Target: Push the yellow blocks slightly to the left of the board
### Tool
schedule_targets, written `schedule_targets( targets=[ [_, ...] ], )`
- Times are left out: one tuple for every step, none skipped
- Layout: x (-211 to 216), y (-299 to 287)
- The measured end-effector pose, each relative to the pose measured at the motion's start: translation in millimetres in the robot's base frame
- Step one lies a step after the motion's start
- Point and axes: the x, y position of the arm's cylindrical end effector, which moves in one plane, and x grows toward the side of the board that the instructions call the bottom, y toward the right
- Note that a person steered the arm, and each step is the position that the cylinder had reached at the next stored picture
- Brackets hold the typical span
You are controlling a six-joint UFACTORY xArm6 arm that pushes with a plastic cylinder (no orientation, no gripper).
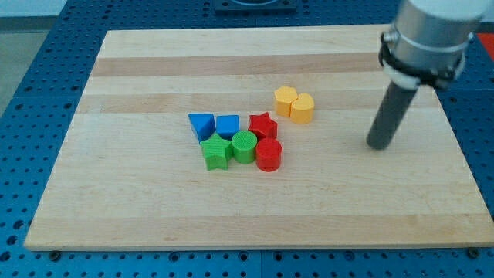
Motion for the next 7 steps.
schedule_targets(
  targets=[
    [-24.4, -17.5],
    [-41.7, -45.6],
    [-60.8, -66.5],
    [-78.0, -83.2],
    [-90.7, -99.0],
    [-94.5, -116.4],
    [-94.6, -134.7]
  ],
)
